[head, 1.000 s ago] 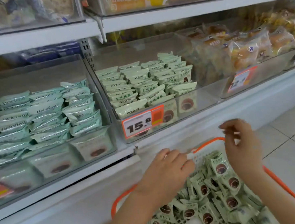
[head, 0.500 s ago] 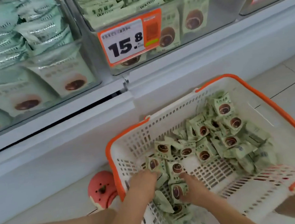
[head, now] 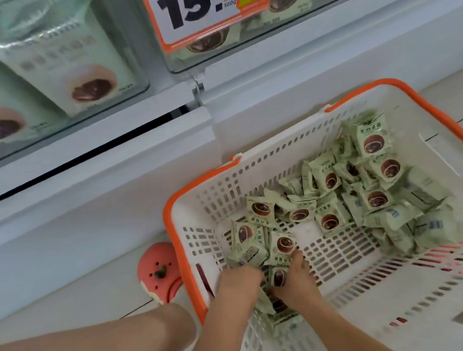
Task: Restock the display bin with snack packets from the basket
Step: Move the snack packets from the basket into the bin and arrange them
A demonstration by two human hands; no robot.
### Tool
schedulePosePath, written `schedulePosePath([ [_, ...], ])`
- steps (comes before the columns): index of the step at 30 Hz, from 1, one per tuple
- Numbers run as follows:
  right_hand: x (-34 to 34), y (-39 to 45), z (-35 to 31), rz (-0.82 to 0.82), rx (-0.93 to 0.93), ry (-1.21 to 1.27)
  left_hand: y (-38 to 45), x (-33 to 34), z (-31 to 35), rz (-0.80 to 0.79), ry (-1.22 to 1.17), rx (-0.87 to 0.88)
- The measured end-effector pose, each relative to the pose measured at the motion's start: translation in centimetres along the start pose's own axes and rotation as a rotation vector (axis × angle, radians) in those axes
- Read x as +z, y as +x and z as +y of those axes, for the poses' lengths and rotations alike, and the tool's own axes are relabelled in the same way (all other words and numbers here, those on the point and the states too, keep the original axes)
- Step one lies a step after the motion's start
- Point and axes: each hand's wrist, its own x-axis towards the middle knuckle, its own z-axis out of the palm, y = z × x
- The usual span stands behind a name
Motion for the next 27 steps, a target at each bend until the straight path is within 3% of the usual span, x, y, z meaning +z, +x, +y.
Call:
schedulePosePath([
  [3,0.5,-0.1,0.3,0.013,0.039,-0.029,0.0,0.1,0.0,0.02,-0.022,-0.002],
  [6,0.1,0.2,0.2,0.006,0.191,0.104,-0.1,0.1,-0.1,0.045,-0.047,-0.006],
  [8,-0.6,0.3,0.3,-0.057,0.282,0.145,-0.3,0.0,-0.1,0.034,-0.089,-0.016],
  [12,-2.1,-0.1,1.1,-0.195,0.273,0.23,-0.5,-0.2,-0.3,0.029,-0.165,-0.037],
  [16,-6.5,-1.4,0.5,-0.232,0.094,0.306,-1.5,-1.3,0.1,0.166,-0.255,0.022],
  [20,-12.1,-3.9,-1.0,-0.256,-0.155,0.259,-2.8,-4.2,2.2,0.319,-0.16,0.179],
  [27,-21.3,-9.8,-4.8,-0.049,-0.563,0.464,-10.2,-11.9,3.2,0.743,-0.339,0.293],
])
